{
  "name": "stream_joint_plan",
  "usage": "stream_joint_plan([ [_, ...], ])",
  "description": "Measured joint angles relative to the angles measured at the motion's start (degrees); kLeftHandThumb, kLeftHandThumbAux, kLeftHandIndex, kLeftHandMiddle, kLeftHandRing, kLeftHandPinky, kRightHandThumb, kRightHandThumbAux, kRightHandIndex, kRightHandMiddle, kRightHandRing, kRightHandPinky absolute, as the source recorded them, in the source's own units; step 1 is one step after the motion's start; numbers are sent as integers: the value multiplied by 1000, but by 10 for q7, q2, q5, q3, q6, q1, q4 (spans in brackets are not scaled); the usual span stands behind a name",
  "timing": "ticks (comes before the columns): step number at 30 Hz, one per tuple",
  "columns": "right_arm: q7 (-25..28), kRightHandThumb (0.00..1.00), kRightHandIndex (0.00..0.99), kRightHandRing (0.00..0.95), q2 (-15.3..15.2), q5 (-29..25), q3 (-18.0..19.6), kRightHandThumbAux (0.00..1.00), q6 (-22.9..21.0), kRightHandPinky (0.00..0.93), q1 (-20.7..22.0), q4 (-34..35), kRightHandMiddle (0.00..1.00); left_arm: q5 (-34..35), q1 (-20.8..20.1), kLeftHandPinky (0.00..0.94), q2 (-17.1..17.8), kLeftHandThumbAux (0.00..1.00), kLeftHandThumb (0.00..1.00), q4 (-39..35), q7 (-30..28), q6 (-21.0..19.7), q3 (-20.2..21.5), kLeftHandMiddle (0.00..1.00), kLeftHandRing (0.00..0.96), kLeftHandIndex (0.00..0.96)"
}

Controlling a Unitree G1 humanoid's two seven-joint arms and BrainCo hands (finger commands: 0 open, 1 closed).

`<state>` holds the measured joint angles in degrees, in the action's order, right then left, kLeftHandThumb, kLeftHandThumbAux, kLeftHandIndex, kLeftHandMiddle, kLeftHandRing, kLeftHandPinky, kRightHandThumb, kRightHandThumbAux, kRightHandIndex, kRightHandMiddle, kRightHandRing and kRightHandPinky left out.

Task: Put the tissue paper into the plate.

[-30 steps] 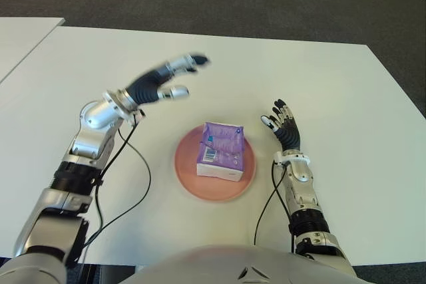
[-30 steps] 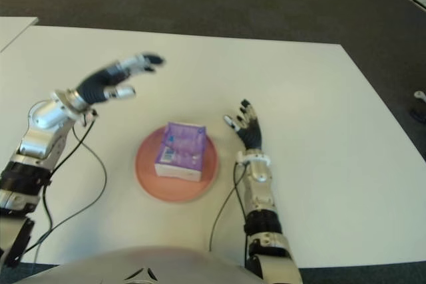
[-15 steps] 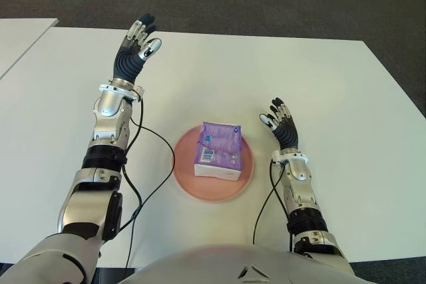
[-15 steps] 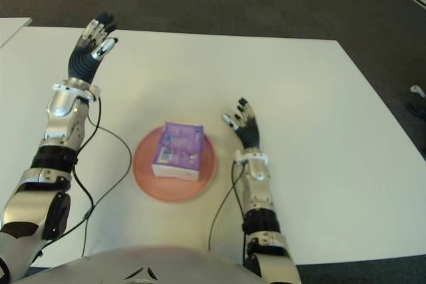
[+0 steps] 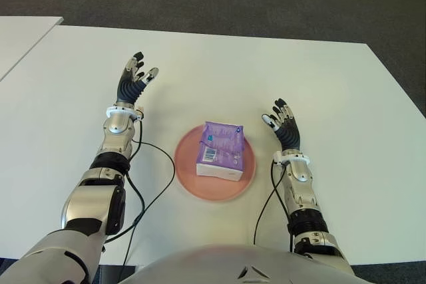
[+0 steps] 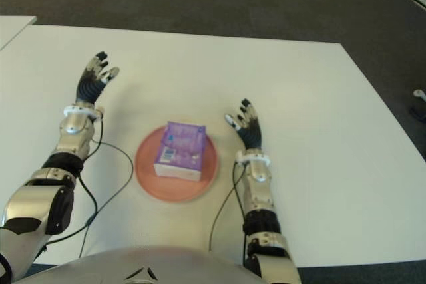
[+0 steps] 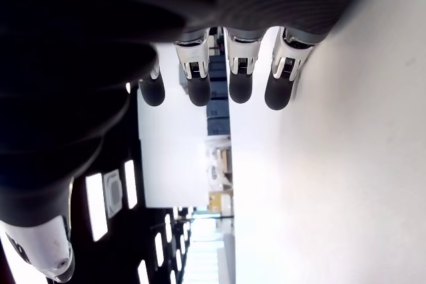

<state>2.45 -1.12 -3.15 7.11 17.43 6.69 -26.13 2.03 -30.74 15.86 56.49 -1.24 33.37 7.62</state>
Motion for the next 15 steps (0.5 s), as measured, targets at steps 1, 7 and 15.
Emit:
stream_joint_plan([
  [1, 0, 68, 27, 10, 0, 0, 0, 644, 0, 34, -1, 1, 35, -1, 3, 0, -2, 503, 0, -1, 0, 1, 0, 0, 0, 0],
  [7, -2, 63, 35, 15, 1, 0, 0, 647, -1, 38, -5, 8, 42, -8, 29, 0, -22, 481, 0, -21, 0, 1, -3, 0, 0, 0],
  [15, -1, 52, 27, 10, 1, 0, -2, 655, -3, 21, -12, 15, 36, -17, 51, 0, -34, 470, 0, -46, 9, -29, -10, 0, 0, 0],
])
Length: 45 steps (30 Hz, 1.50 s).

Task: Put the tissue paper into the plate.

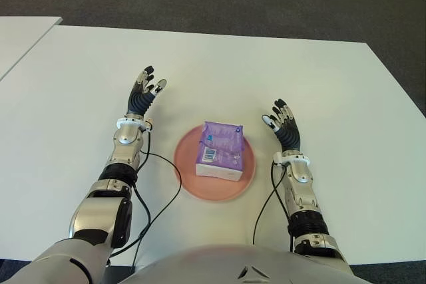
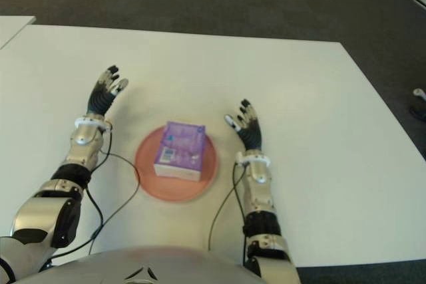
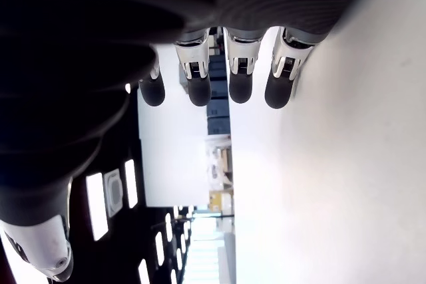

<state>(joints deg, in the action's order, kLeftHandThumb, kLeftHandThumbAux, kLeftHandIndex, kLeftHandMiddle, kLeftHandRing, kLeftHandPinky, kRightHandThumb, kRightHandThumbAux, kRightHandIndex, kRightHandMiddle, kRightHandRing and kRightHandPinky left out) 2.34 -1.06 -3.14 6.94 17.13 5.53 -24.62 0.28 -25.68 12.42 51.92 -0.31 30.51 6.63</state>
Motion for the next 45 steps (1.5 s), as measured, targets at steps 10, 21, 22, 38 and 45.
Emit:
stream_joint_plan([
  [10, 2, 32, 8, 1, -3, 0, -2, 657, 0, 11, -5, 5, 26, -4, 20, 0, -1, 460, 0, -16, 7, -14, -3, 0, 0, 0],
  [21, 4, 32, 1, 0, -6, 1, -5, 658, -4, 13, -10, 13, 23, 1, 69, 0, -11, 464, 0, -59, -14, -22, -7, 0, 0, 0],
  [22, 4, 33, 1, 0, -6, 0, -6, 660, -5, 13, -11, 14, 22, 2, 78, 0, -14, 469, 0, -68, -16, -23, -9, 0, 0, 0],
  [38, 4, 27, 0, 0, -8, 0, -9, 663, -16, 8, -20, 26, 19, 24, 209, 0, -53, 520, 0, -250, -42, -92, -28, 0, 0, 0],
  [45, 4, 34, 0, 1, -8, 1, -10, 673, -16, 11, -21, 27, 20, 37, 224, 0, -53, 523, 0, -272, -49, -105, -25, 0, 0, 0],
])
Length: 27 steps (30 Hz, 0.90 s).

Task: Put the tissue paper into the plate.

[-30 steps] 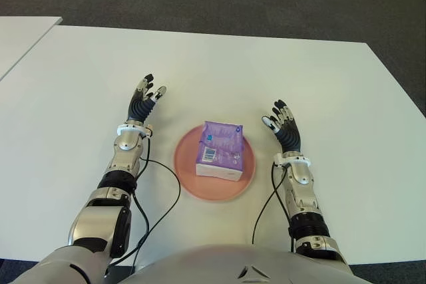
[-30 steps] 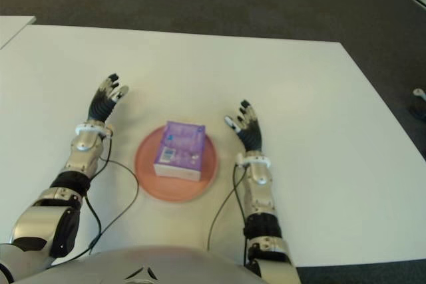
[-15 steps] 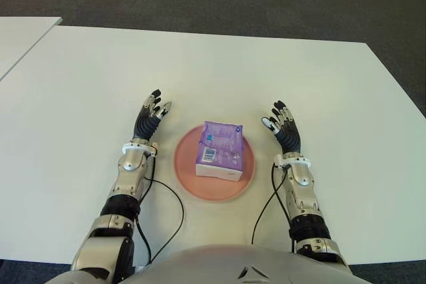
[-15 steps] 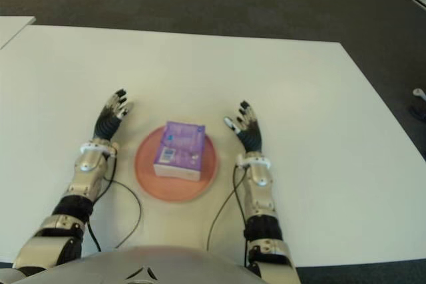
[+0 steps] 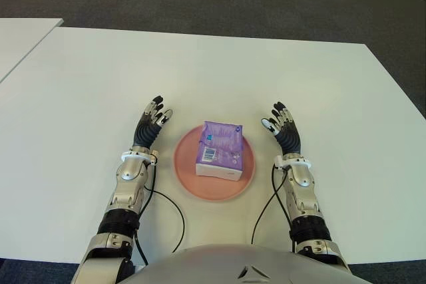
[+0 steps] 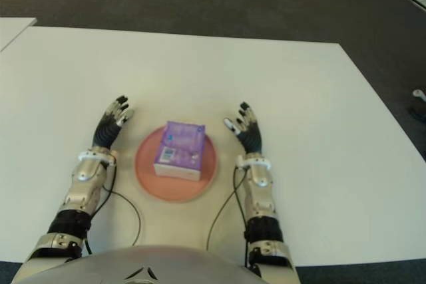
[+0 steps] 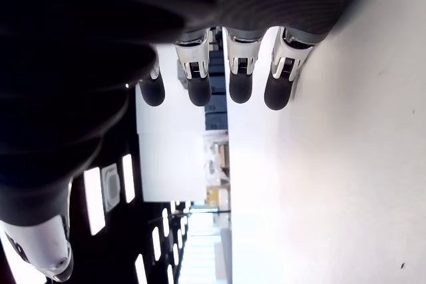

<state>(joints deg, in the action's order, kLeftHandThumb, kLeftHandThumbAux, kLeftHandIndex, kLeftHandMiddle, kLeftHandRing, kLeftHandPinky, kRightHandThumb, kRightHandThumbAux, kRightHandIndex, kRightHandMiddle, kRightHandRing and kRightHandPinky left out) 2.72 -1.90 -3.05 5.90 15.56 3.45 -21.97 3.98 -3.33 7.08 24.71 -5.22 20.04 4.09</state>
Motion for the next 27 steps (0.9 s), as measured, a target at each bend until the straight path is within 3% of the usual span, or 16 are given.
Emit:
stream_joint_plan([
  [13, 0, 45, 4, 1, 0, -1, 0, 665, 0, 14, 0, 1, 27, 25, 10, 0, -1, 545, 0, 0, -20, 21, 15, 0, 0, 0],
  [27, -3, 32, 2, 3, 0, 0, -1, 644, 0, 14, 0, 1, 30, 40, 14, 0, 1, 503, 0, 3, -39, 32, 29, 0, 0, 0],
])
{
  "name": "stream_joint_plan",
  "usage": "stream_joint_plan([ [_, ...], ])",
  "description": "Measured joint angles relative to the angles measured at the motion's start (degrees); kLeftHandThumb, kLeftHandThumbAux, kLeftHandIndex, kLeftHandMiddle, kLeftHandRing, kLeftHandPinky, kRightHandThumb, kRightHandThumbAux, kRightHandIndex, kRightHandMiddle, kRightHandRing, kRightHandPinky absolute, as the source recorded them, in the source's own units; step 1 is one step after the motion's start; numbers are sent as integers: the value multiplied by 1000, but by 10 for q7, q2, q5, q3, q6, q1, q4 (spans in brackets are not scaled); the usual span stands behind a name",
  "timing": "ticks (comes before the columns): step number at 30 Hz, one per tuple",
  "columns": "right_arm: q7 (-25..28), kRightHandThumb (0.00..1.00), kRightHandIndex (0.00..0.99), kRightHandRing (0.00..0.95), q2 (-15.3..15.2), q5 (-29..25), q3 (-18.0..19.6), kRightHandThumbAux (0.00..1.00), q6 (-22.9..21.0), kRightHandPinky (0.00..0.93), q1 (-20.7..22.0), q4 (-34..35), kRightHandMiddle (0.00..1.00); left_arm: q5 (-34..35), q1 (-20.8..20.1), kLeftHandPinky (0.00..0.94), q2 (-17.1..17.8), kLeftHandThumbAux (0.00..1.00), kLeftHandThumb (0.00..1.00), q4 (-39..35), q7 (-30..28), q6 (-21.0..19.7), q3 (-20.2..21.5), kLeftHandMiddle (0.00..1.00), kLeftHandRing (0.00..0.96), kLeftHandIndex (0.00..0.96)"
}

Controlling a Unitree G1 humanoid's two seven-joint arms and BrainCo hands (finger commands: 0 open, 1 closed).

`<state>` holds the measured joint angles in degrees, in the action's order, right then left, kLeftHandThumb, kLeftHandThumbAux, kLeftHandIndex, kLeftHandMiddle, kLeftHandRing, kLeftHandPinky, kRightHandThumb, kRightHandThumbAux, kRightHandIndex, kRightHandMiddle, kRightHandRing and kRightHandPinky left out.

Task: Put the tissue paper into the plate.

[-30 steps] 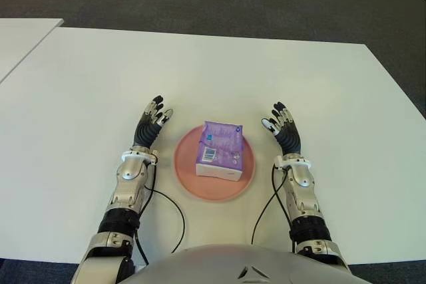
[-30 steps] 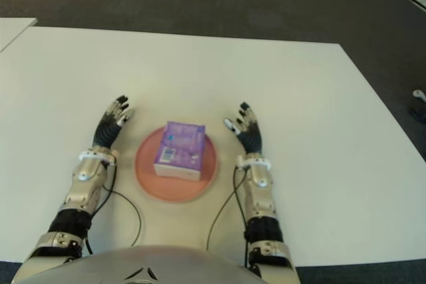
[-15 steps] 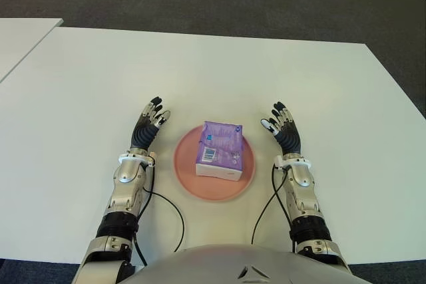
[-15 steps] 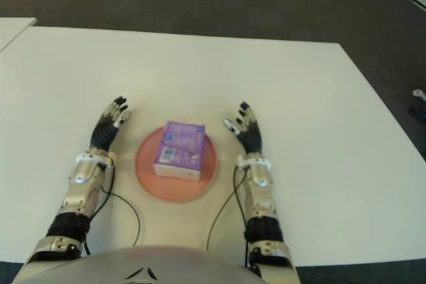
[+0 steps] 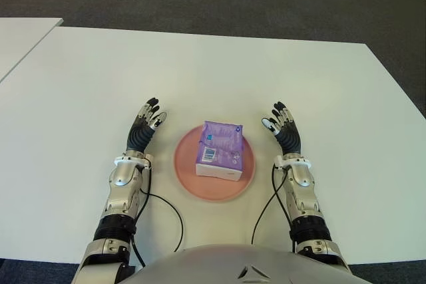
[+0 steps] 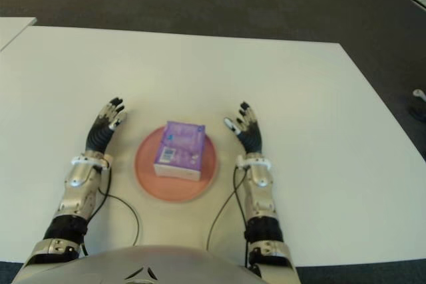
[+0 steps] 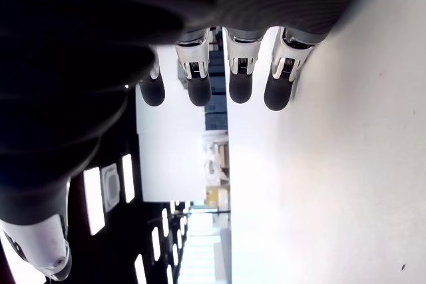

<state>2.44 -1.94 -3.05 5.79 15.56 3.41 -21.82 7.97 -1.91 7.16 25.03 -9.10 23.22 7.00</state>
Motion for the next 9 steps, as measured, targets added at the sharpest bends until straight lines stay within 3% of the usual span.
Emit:
stream_joint_plan([
  [9, -4, 42, 7, 3, 2, 0, 0, 654, 0, 16, -2, 3, 28, 11, 0, 0, 0, 506, 0, -1, 5, -4, 21, 0, 0, 0],
])
